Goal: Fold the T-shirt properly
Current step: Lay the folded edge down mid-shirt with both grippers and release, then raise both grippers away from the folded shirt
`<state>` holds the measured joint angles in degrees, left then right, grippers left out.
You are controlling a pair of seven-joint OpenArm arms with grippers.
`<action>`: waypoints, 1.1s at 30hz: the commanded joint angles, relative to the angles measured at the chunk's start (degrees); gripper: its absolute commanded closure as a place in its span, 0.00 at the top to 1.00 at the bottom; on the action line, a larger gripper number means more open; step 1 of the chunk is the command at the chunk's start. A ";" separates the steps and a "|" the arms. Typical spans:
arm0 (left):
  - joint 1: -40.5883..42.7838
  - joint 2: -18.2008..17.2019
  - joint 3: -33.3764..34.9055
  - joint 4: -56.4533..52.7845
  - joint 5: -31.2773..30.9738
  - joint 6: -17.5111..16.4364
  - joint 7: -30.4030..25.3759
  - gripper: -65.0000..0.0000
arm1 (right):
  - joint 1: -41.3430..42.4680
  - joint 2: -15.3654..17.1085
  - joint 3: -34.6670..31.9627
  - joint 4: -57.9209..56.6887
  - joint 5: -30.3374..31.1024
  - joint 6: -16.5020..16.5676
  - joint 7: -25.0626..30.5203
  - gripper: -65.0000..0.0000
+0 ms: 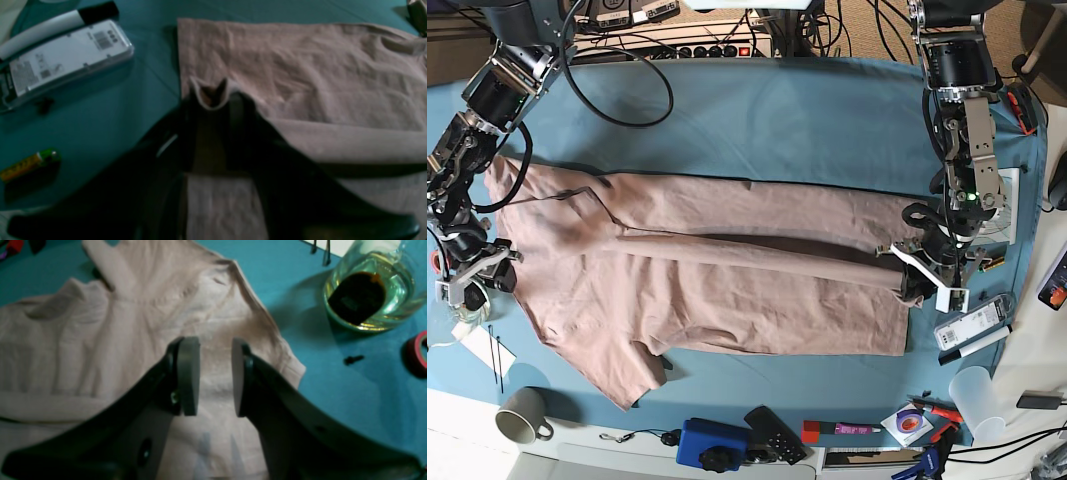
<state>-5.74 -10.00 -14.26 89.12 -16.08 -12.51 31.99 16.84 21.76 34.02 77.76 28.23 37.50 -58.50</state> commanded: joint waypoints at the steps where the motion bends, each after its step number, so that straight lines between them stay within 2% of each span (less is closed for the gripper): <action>1: -1.07 -0.48 -0.15 1.09 -0.37 -0.24 -0.83 0.30 | 1.25 1.42 0.17 1.01 1.07 0.15 0.92 0.26; 5: -0.76 -0.48 -0.15 1.09 -0.35 -0.02 -0.48 0.66 | 1.27 1.44 0.17 1.01 1.11 0.15 0.61 0.26; 7: -0.83 -0.50 -0.15 1.09 -0.35 -0.02 -0.52 0.77 | 1.27 1.44 0.17 1.01 1.09 0.15 0.61 0.26; 11: -0.94 -0.50 -0.17 1.70 -0.39 -0.02 0.55 0.78 | 1.27 1.84 0.17 1.01 2.86 0.13 -0.74 0.26; 16: -0.85 -0.50 -0.17 8.24 -0.42 0.04 8.41 0.78 | 1.40 5.42 0.87 1.03 14.62 0.20 -6.19 0.26; 18: -0.57 -0.50 -0.15 11.87 -0.42 1.25 10.88 0.78 | 1.42 6.64 2.43 1.20 15.91 0.20 -7.58 0.26; 20: 0.31 -0.50 -0.17 14.84 -0.28 2.58 12.35 0.78 | 1.25 7.74 4.72 1.27 15.89 0.20 -9.11 0.26; 23: 3.26 -0.48 -0.17 17.57 1.22 2.62 12.61 0.78 | 1.07 8.72 8.83 1.27 15.61 0.20 -11.02 0.26; 29: 12.24 -0.48 -0.17 22.77 1.53 2.62 12.63 0.78 | 0.52 8.72 15.19 1.27 10.03 1.11 -11.63 0.28; 30: 13.73 -0.48 -0.17 23.98 1.55 2.62 12.68 0.78 | 0.11 8.81 15.28 1.27 10.08 2.38 -11.63 0.32; 33: 18.27 -0.48 -0.17 28.22 1.55 2.60 12.68 0.78 | -1.99 8.90 14.08 1.27 10.10 2.50 -11.67 0.48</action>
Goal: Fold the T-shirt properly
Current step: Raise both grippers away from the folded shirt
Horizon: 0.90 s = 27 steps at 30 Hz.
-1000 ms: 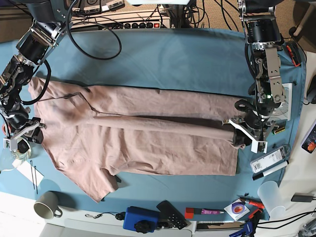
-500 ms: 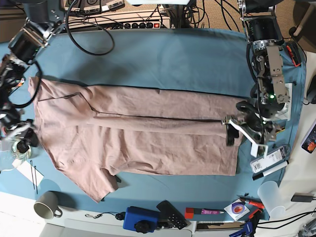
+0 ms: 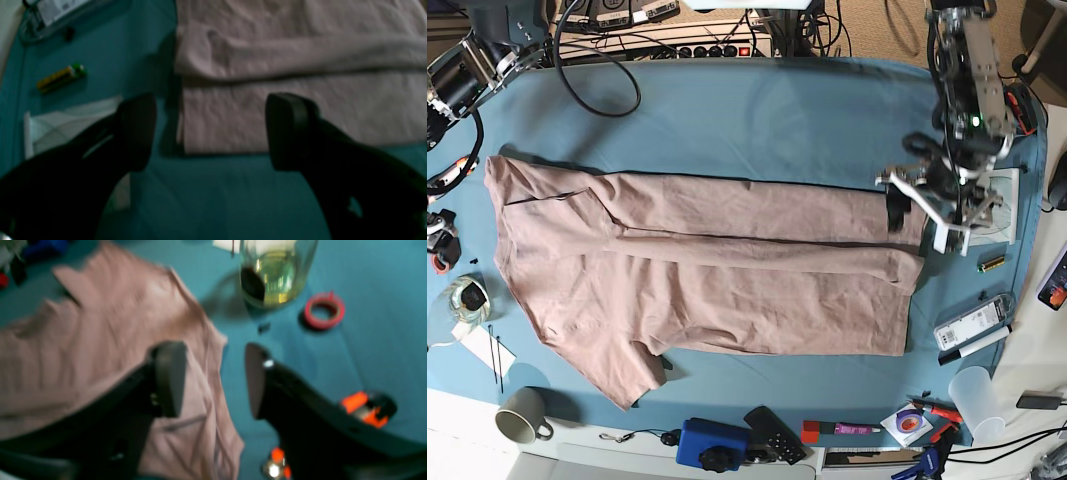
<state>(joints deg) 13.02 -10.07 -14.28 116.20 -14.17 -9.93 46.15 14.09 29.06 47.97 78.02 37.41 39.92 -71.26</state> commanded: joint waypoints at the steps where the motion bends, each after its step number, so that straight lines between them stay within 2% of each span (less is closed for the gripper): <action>1: 1.16 -0.42 -0.15 2.64 -0.33 0.04 -1.55 0.78 | -0.13 1.60 -0.61 1.01 0.92 0.08 1.05 0.50; 3: 4.24 -0.42 -0.15 5.40 -0.33 0.04 -1.55 0.78 | -1.66 1.55 -1.79 1.01 0.90 -0.22 0.44 0.50; 5: 7.34 -0.42 -0.15 7.98 -0.33 0.00 -1.60 0.78 | -2.82 1.53 -2.23 1.01 0.22 -2.78 -0.33 0.50; 8: 11.10 -0.28 -0.13 11.13 -0.33 0.00 -1.75 0.78 | -3.96 1.07 -2.12 0.20 -1.51 -2.91 2.10 0.50; 15: 14.95 -0.09 -0.15 13.40 -0.33 -0.02 -3.72 0.78 | -3.74 1.11 -2.14 -10.69 -1.95 -2.71 5.35 0.50; 19: 14.91 -0.09 -0.13 13.40 -0.35 0.02 -3.74 0.78 | -3.76 1.11 -2.14 -17.03 -1.88 0.08 7.04 0.50; 27: 14.91 -0.09 -0.13 13.40 -0.35 0.00 -4.17 0.78 | -3.76 1.09 -2.16 -23.21 -1.90 0.08 5.92 0.50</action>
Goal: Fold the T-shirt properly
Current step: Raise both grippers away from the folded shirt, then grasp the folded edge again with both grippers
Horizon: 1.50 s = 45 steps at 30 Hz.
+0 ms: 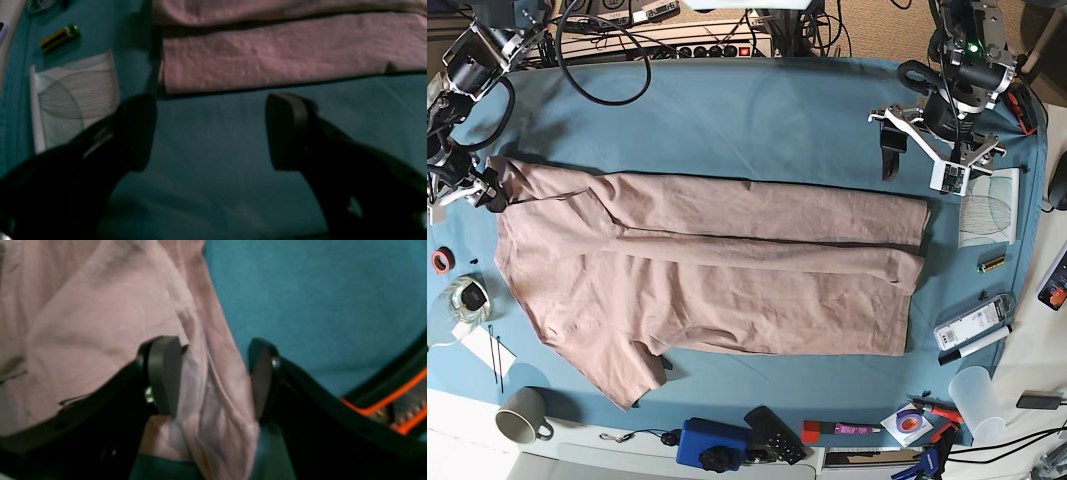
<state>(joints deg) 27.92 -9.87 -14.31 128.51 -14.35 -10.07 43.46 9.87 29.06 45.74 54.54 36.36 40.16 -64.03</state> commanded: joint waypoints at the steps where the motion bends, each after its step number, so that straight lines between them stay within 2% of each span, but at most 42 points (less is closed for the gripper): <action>1: 0.00 -0.28 -0.11 1.09 -0.17 0.11 -1.49 0.78 | 0.46 1.07 0.07 -0.35 -0.83 -0.16 -2.03 0.50; 5: -0.02 -0.28 -0.11 1.09 -0.17 0.13 -1.57 0.78 | 0.44 0.63 0.04 -0.76 1.25 -0.16 -6.78 0.50; 10: -0.02 -0.28 -0.11 1.09 -0.15 0.13 -5.75 0.78 | 0.44 -0.17 0.04 -0.76 7.21 -0.16 -12.37 0.50; 14: -0.33 -0.28 -0.11 0.57 -0.15 0.17 -6.05 0.77 | 0.26 -0.83 0.07 -0.76 7.58 -0.16 -12.79 0.50; 17: -0.87 -0.31 -0.11 -2.12 -0.13 0.37 -7.91 0.64 | 0.31 -0.79 0.07 -0.76 7.63 -0.16 -12.59 0.50; 19: -2.27 -0.31 -0.11 -5.46 -0.13 2.19 -8.94 0.54 | 0.28 -0.79 0.07 -0.76 7.58 -0.16 -12.57 0.50; 20: -3.43 -0.33 -0.11 -7.37 0.33 2.89 -9.07 0.53 | 0.28 -0.79 0.07 -0.76 7.58 -0.16 -12.74 0.50; 23: -7.61 -0.33 -0.11 -12.44 2.89 2.78 -8.87 0.53 | 0.28 -0.79 0.07 -0.76 7.58 -0.16 -12.90 0.50; 27: -12.41 -0.33 -0.11 -17.00 3.21 2.99 -8.79 0.54 | 0.28 -0.79 0.07 -0.76 7.58 -0.16 -13.25 0.50; 31: -15.91 -0.35 -0.13 -22.99 3.28 6.32 -7.26 0.55 | 0.31 -0.76 0.07 -0.76 7.56 -0.16 -13.99 0.50; 37: -20.59 -0.46 -0.61 -30.71 3.19 6.64 -4.42 0.58 | 0.31 -0.48 0.07 -0.76 7.56 -0.16 -14.23 0.50; 40: -22.18 -0.48 -2.10 -31.71 1.40 6.64 -4.20 0.58 | 0.31 -0.48 0.07 -0.76 7.56 -0.16 -14.47 0.50; 42: -22.71 -0.46 -3.43 -32.74 -2.29 6.38 -3.04 0.58 | 0.31 -0.48 0.07 -0.76 7.56 -0.16 -14.49 0.50; 45: -22.84 -0.46 -4.57 -34.62 -6.10 4.70 -0.20 0.58 | 0.31 -0.48 0.07 -0.76 7.56 -0.16 -14.51 0.50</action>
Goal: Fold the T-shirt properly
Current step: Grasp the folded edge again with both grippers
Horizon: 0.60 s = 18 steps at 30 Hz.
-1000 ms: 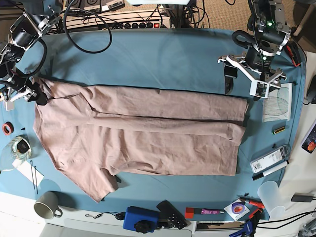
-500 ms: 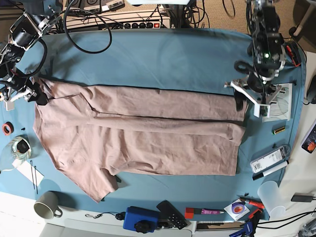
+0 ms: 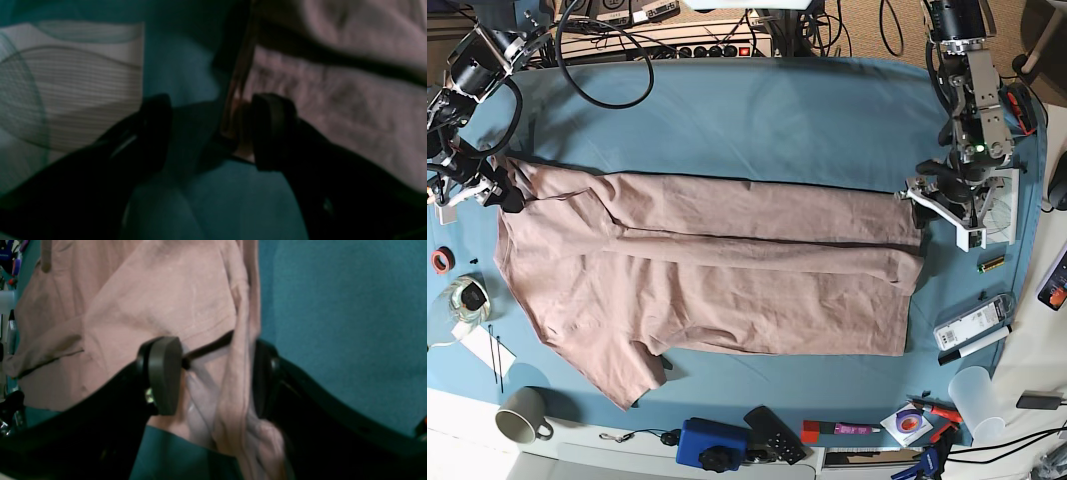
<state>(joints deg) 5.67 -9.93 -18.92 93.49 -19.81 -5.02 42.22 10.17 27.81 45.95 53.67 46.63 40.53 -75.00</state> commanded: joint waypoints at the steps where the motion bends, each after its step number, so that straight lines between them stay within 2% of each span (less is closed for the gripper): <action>1: -0.59 -0.39 -0.15 -0.07 -1.75 -1.42 2.08 0.58 | 0.00 0.76 -0.15 0.11 -2.69 -0.53 -3.52 0.50; 6: -0.63 -0.39 -0.13 -1.55 -9.44 -7.15 3.89 0.53 | 0.00 0.76 -0.15 0.11 -2.69 -0.53 -3.52 0.50; 10: -0.61 -0.39 -0.13 -1.64 -10.29 -5.90 4.09 0.43 | 0.00 0.76 -0.15 0.11 -2.64 -0.53 -3.48 0.49; 12: -0.61 -0.39 -0.13 -1.64 -9.09 -3.50 3.56 0.30 | 0.02 0.76 -0.15 0.11 -2.64 -0.53 -3.48 0.39; 15: -0.61 -0.39 -0.13 -1.64 -7.23 -0.50 2.32 0.05 | 0.00 0.76 -0.15 0.11 -2.67 -0.53 -3.43 0.13; 16: -0.61 -0.42 -0.13 -1.64 -6.99 -0.52 2.34 0.00 | 0.00 0.76 -0.15 0.11 -2.67 -0.53 -3.41 0.05; 17: -0.61 -0.39 -0.13 -1.64 -6.95 -0.79 2.36 0.00 | 0.00 0.76 -0.15 0.11 -2.67 -0.53 -3.26 0.00; 18: -0.61 -0.37 -0.13 -1.64 -6.82 -1.31 2.36 0.00 | 0.00 0.76 -0.15 0.11 -2.67 -0.53 -2.75 0.00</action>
<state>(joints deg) 5.21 -10.00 -19.09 91.48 -27.51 -6.66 43.70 9.98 27.70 45.95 53.56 45.71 40.29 -76.27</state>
